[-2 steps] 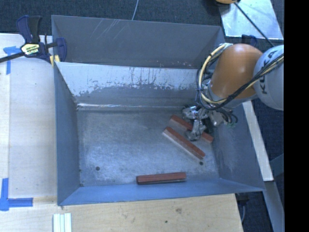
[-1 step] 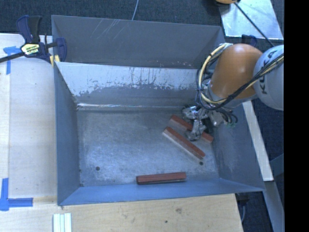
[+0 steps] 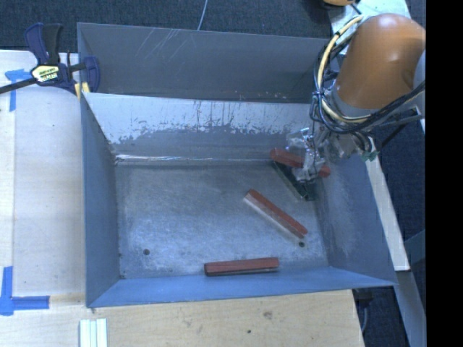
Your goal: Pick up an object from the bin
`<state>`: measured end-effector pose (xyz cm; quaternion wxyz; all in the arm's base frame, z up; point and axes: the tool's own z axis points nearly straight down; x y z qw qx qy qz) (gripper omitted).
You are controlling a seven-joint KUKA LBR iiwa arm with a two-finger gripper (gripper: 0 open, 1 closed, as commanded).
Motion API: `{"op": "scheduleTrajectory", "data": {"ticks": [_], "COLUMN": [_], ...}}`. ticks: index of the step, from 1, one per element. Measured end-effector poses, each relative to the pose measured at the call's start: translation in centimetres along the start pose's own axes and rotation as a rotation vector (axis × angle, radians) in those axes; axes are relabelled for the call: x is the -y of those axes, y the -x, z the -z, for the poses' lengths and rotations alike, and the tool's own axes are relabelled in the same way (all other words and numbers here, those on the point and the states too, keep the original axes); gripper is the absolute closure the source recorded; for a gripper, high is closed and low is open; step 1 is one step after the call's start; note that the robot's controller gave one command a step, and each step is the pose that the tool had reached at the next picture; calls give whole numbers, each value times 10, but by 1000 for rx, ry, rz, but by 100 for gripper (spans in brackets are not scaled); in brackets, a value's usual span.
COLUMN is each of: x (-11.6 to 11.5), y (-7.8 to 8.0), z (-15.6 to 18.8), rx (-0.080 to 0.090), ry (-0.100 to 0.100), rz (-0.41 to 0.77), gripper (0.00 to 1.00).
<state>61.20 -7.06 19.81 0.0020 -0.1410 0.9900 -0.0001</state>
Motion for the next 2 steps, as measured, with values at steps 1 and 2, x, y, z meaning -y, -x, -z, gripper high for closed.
{"op": "scheduleTrajectory", "data": {"ticks": [1,2], "x": [0,11], "y": [0,-7], "z": [0,54], "rx": [0,-4], "ry": [0,2], "rz": [-1,68], "gripper": [100,100]}}
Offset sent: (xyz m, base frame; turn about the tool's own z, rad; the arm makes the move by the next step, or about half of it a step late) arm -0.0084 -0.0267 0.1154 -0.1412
